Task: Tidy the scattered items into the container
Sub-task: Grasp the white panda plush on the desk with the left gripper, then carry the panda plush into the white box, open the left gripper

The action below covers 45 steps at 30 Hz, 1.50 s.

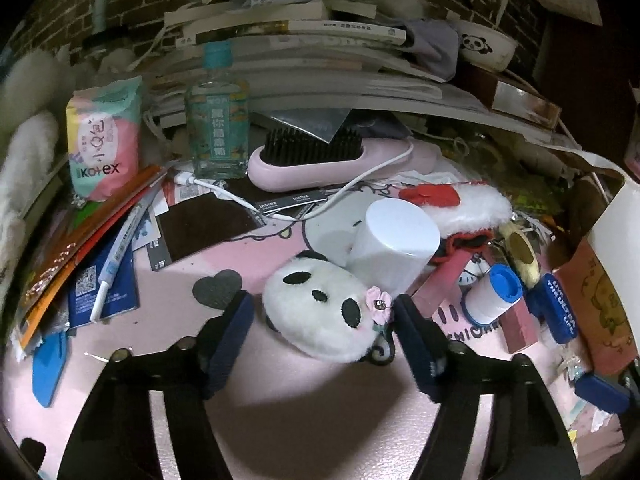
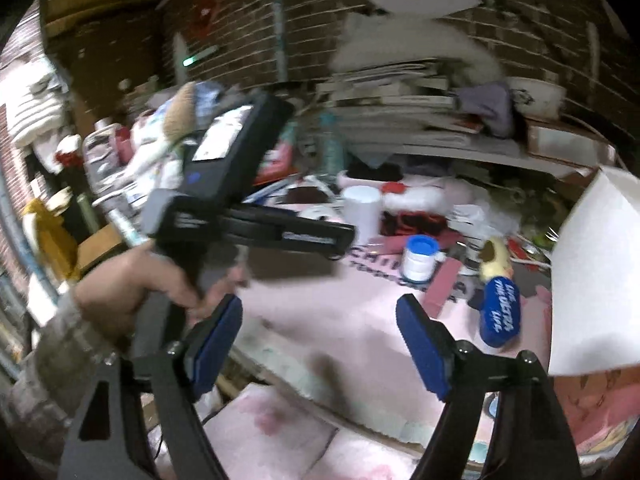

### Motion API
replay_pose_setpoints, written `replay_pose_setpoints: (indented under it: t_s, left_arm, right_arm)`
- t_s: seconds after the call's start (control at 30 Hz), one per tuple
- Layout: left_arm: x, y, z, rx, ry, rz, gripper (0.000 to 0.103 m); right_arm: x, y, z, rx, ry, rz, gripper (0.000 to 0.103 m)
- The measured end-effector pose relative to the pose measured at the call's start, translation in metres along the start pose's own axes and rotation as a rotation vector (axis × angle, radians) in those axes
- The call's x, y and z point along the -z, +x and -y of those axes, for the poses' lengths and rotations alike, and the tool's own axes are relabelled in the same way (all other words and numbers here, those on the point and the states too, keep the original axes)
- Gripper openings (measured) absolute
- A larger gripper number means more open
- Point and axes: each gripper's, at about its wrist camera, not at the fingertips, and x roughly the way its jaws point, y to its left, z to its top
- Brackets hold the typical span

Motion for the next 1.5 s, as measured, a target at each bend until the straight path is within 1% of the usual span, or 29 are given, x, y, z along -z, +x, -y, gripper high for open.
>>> replay_pose_setpoints:
  t_s: [0.03,0.07,0.17,0.23,0.3,0.37,0.5,0.63,0.77,0.9,1.0,1.1,1.13,1.23,1.37,1.43,1.5]
  left_arm:
    - [0.0,0.0,0.0,0.003,0.003,0.0,0.062]
    - [0.0,0.0,0.0,0.008,0.003,0.0,0.056]
    - [0.0,0.0,0.001,0.004,0.008,-0.002,0.054]
    - [0.0,0.0,0.001,0.005,0.011,-0.004,0.053]
    - [0.0,0.0,0.002,0.004,0.012,-0.008,0.048]
    - [0.0,-0.003,0.002,0.009,0.013,-0.002,0.048]
    - [-0.005,-0.017,0.009,0.003,0.037,0.027,0.047]
    - [-0.016,-0.037,0.02,0.03,0.064,0.067,0.047]
    - [-0.034,-0.059,0.044,0.091,0.117,0.11,0.047]
    - [-0.058,-0.081,0.082,0.215,0.183,0.153,0.047]
    - [-0.073,-0.094,0.121,0.324,0.276,0.159,0.047]
    - [-0.083,-0.1,0.159,0.455,0.369,0.126,0.047]
    - [-0.087,-0.1,0.173,0.481,0.403,0.109,0.047]
    - [-0.093,-0.096,0.209,0.508,0.484,0.062,0.047]
    - [-0.096,-0.083,0.248,0.559,0.552,-0.044,0.047]
    - [-0.094,-0.076,0.265,0.562,0.589,-0.098,0.047]
    - [-0.092,-0.067,0.279,0.546,0.617,-0.147,0.047]
  right_arm:
    - [0.001,0.003,0.003,0.013,0.014,-0.001,0.077]
    - [0.002,0.007,0.006,0.017,0.034,-0.005,0.077]
    - [0.003,0.011,0.015,0.04,0.088,0.006,0.077]
    - [0.003,0.015,0.018,0.088,0.099,0.016,0.077]
    - [0.002,0.017,0.021,0.126,0.103,0.025,0.077]
    - [0.002,0.019,0.024,0.154,0.115,0.031,0.078]
    - [0.004,0.021,0.031,0.172,0.156,0.046,0.079]
    - [0.004,0.024,0.033,0.228,0.14,0.052,0.079]
    - [0.004,0.025,0.04,0.266,0.162,0.057,0.08]
    - [0.006,0.024,0.048,0.265,0.204,0.069,0.08]
    - [0.008,0.022,0.051,0.261,0.216,0.088,0.08]
    - [0.01,0.019,0.051,0.258,0.218,0.1,0.08]
    - [0.011,0.019,0.051,0.257,0.218,0.1,0.08]
    - [0.013,0.017,0.051,0.254,0.222,0.101,0.08]
    - [0.016,0.016,0.053,0.254,0.235,0.103,0.08]
    - [0.017,0.016,0.054,0.251,0.244,0.106,0.08]
    - [0.019,0.016,0.055,0.247,0.252,0.107,0.08]
